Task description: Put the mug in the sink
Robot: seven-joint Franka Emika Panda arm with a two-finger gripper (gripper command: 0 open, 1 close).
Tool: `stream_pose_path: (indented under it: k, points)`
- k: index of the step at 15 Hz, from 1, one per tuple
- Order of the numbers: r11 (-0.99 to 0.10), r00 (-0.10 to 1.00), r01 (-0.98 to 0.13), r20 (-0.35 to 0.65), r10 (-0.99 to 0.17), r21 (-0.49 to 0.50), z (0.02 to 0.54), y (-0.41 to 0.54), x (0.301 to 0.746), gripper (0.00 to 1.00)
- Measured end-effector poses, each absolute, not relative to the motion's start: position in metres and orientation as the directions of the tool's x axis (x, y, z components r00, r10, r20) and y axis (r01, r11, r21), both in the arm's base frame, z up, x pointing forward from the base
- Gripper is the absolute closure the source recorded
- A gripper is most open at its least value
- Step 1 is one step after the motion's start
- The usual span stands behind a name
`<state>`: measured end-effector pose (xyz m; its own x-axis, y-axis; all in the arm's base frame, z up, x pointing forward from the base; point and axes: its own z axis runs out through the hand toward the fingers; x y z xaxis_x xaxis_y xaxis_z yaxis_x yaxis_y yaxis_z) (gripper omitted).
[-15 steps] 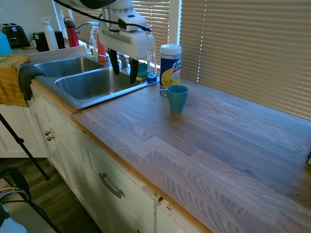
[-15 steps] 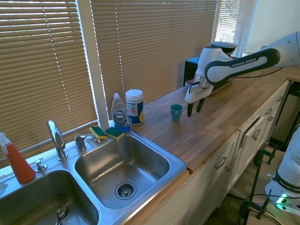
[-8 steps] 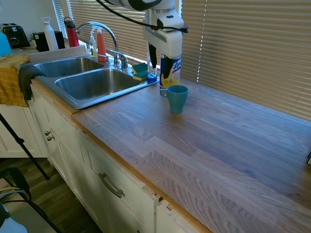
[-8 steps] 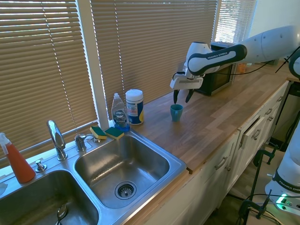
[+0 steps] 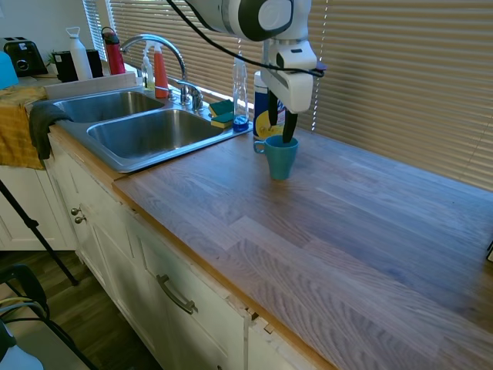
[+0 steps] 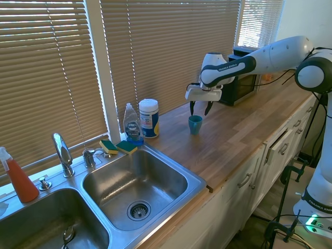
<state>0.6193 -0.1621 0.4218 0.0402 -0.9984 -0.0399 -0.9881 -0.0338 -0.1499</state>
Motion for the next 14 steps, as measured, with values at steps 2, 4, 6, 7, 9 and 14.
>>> stream_pose_path:
  k: [2,4,6,7,9,14]
  points:
    - [-0.010,0.016,-0.992,-0.041,-0.999,-0.124,0.404,-0.168,0.623,0.00]
    - [-0.001,0.005,-0.995,-0.040,-0.999,-0.104,0.389,-0.173,0.628,0.00]
    - [0.001,0.003,-0.996,-0.043,-0.999,-0.087,0.375,-0.174,0.633,1.00]
    - [0.003,0.001,-0.997,-0.046,-0.999,-0.079,0.368,-0.174,0.635,1.00]
    - [0.009,-0.005,-0.997,-0.055,-0.998,-0.070,0.359,-0.174,0.638,1.00]
    - [0.017,-0.012,-0.998,-0.081,-0.997,-0.054,0.346,-0.174,0.643,1.00]
